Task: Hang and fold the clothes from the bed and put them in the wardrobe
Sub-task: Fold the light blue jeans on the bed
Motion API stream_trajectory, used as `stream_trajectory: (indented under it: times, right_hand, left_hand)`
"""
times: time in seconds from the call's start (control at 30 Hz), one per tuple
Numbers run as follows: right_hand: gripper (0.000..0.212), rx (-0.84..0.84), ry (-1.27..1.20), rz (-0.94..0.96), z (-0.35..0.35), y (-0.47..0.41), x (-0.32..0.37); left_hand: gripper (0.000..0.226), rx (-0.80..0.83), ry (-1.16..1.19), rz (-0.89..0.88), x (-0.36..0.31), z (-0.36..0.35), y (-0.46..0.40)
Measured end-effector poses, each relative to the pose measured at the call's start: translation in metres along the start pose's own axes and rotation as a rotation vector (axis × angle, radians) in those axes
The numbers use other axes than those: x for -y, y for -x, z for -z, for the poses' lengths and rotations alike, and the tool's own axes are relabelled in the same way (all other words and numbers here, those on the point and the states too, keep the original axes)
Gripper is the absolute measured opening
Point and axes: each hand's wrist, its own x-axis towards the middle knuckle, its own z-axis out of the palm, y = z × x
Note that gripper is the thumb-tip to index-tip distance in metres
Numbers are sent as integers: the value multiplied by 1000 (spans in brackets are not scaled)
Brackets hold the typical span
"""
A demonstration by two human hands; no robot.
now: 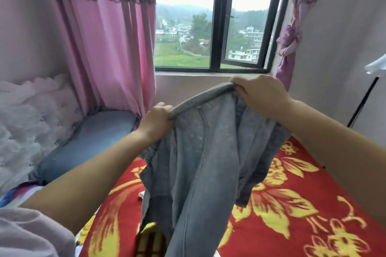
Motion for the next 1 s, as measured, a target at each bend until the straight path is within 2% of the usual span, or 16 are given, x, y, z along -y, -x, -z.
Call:
stream_trajectory:
  times: [0.1,0.2,0.3,0.37,0.43,0.53,0.6,0.63,0.7,0.73,0.8,0.87,0.9,0.93,1.0]
  right_hand:
    - [35,152,98,67,11,10,-28]
    - [37,403,120,134,15,25,-50]
    - [18,632,253,-12,17,36,-68]
    - [13,713,187,-210,17,40,-75]
    - [18,757,-48,-452,19,36,-75]
    - [33,715,-500,-823,20,28,-65]
    - [30,632,-900,-1038,23,26,-61]
    - [26,600,-1100,-1088,26,26,-62]
    - [24,595,-1333,-1026,31,26,-68]
    - [24,605,-1339,-949,34,26,-73]
    - [26,644,-1176,-790,38,27,-79]
    - [18,640,-943,-619,36,29,-78]
    - [9,589,-832,-566,33,30,-75]
    - [6,513,-729,-536,31,32,-73]
    - [14,363,-535,-503,28,35,-73]
  left_hand:
    - [16,-26,-123,24,2,1,-8]
    - [19,-33,-224,-19,-2,3,-18]
    - [22,-25,-278,-26,-7,11,-26]
    - [22,-14,-249,-14,-15,15,-29]
    - [24,72,-124,61,-29,20,-34]
    - [22,251,369,307,-54,23,-41]
    - [20,216,702,519,-69,25,-43]
    - [22,185,831,575,-75,27,-44]
    - [22,201,1049,607,-79,32,-45]
    - [17,230,1115,591,-78,34,-44]
    - [6,305,1140,509,-75,39,-40]
    - [5,373,980,400,-72,38,-35]
    - [10,354,828,332,-72,36,-32]
    - [14,282,666,265,-72,33,-31]
    - [8,91,444,175,-70,27,-28]
